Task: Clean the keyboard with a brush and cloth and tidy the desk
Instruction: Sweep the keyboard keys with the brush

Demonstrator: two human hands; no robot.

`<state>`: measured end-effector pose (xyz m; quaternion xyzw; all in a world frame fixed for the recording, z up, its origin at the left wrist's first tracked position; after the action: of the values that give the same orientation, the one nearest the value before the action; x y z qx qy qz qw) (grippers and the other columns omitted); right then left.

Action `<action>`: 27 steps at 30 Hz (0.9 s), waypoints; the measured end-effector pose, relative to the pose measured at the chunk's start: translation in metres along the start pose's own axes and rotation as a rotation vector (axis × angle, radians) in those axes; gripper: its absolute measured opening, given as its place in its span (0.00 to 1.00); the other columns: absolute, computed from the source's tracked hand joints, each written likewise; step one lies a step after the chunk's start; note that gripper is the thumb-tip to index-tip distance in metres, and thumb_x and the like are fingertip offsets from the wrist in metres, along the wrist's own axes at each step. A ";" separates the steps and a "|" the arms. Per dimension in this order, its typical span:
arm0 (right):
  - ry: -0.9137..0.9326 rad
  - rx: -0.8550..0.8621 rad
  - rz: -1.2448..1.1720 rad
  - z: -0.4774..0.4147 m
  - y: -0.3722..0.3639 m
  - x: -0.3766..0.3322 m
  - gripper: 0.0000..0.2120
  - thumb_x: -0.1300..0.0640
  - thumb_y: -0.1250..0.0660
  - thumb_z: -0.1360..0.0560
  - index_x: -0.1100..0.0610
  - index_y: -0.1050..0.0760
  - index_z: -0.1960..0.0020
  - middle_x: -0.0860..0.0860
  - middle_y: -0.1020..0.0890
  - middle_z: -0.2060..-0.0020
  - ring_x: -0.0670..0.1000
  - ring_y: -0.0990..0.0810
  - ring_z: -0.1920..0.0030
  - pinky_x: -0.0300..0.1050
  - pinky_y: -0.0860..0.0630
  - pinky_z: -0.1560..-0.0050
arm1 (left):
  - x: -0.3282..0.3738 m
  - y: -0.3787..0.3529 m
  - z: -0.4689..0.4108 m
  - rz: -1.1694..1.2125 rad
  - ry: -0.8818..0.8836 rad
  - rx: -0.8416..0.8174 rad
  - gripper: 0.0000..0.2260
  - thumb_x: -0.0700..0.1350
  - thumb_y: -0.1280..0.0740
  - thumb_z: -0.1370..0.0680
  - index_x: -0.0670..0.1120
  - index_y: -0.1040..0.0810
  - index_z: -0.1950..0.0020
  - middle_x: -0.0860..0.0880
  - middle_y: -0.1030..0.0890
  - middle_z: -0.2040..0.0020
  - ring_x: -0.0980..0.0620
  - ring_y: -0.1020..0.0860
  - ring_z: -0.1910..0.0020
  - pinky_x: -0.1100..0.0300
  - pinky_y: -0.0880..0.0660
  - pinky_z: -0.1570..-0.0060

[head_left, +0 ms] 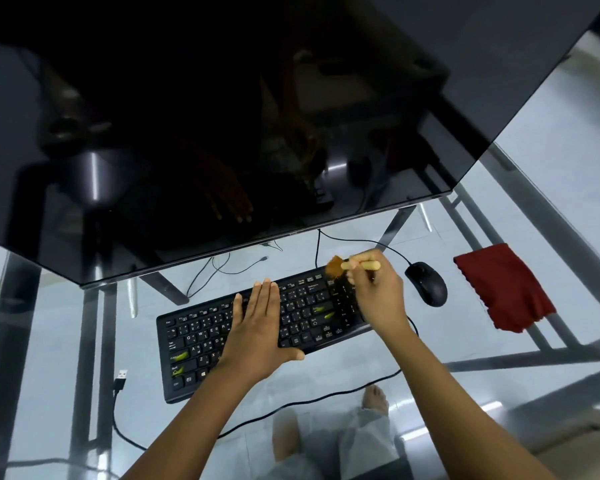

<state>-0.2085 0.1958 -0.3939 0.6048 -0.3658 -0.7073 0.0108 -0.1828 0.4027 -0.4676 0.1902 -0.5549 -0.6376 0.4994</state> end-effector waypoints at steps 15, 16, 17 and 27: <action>0.106 0.092 0.064 0.011 0.049 0.011 0.05 0.61 0.36 0.20 0.55 0.26 0.54 0.52 0.18 0.57 0.47 0.19 0.60 0.40 0.22 0.58 | 0.045 -0.012 -0.025 0.007 -0.136 0.057 0.49 0.72 0.43 0.28 0.45 0.63 0.22 0.49 0.65 0.22 0.53 0.68 0.24 0.48 0.65 0.25; 0.104 0.045 0.060 0.013 0.045 0.014 0.04 0.61 0.36 0.20 0.57 0.26 0.54 0.53 0.16 0.59 0.47 0.18 0.62 0.40 0.21 0.59 | 0.044 -0.013 -0.024 -0.013 -0.142 0.056 0.51 0.73 0.42 0.29 0.46 0.64 0.22 0.50 0.66 0.22 0.53 0.69 0.25 0.49 0.65 0.25; 0.115 -0.016 0.092 0.017 0.039 0.016 0.05 0.61 0.36 0.20 0.57 0.26 0.54 0.53 0.15 0.60 0.47 0.18 0.62 0.40 0.20 0.60 | 0.043 -0.015 -0.022 -0.030 -0.147 0.055 0.52 0.74 0.41 0.30 0.46 0.65 0.22 0.50 0.66 0.22 0.53 0.69 0.25 0.49 0.65 0.25; -0.079 0.088 0.069 0.022 0.069 0.045 0.10 0.63 0.36 0.20 0.49 0.26 0.57 0.48 0.17 0.61 0.48 0.17 0.61 0.33 0.23 0.59 | 0.040 -0.015 -0.023 -0.012 -0.135 0.086 0.54 0.74 0.38 0.32 0.47 0.63 0.22 0.52 0.64 0.21 0.55 0.67 0.24 0.51 0.65 0.25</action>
<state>-0.2696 0.1357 -0.3952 0.5633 -0.4174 -0.7130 -0.0061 -0.1876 0.3554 -0.4759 0.1715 -0.6128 -0.6278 0.4483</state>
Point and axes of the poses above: each hand's wrist, its own z-axis away from the middle knuckle, its own y-axis out of the back of the hand, x = y × z, the point moved 10 cm from there along -z, towards the middle knuckle
